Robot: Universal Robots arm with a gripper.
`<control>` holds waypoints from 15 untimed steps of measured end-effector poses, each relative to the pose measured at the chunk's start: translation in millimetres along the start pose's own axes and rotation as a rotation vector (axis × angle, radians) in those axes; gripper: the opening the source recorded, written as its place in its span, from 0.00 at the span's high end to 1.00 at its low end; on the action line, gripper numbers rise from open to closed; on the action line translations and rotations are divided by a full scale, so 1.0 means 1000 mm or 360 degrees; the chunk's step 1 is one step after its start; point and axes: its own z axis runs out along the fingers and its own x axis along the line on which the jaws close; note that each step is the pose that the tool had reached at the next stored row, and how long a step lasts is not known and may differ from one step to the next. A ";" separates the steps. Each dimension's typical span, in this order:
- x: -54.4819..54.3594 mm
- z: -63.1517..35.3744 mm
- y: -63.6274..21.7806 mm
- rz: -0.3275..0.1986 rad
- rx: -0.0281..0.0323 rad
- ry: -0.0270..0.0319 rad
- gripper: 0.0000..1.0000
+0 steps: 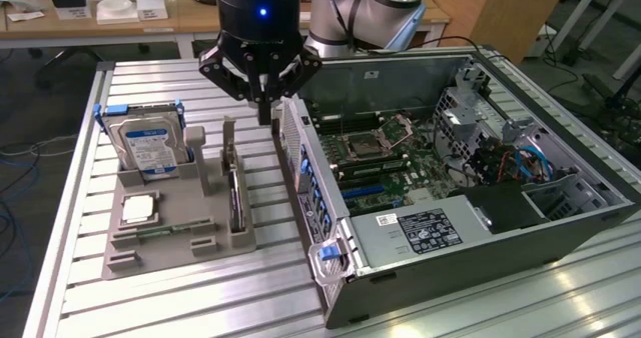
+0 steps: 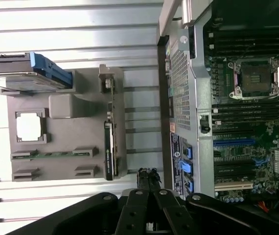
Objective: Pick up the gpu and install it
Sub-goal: 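Reach for the gpu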
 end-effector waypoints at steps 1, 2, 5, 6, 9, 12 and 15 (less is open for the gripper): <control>0.001 0.0001 0.0006 0.0000 0.00001 0.00000 0.89; 0.002 0.0002 0.0010 0.0000 -0.00001 -0.00001 0.89; 0.003 0.0003 0.0012 0.0000 -0.00002 -0.00001 0.89; 0.003 0.0003 0.0012 0.0000 -0.00001 -0.00001 0.89; 0.003 0.0003 0.0012 0.0000 -0.00001 0.00000 0.89; 0.004 0.0002 0.0011 0.0000 0.00000 -0.00001 0.89; 0.010 0.0009 0.0068 -0.0001 -0.00001 -0.00001 0.89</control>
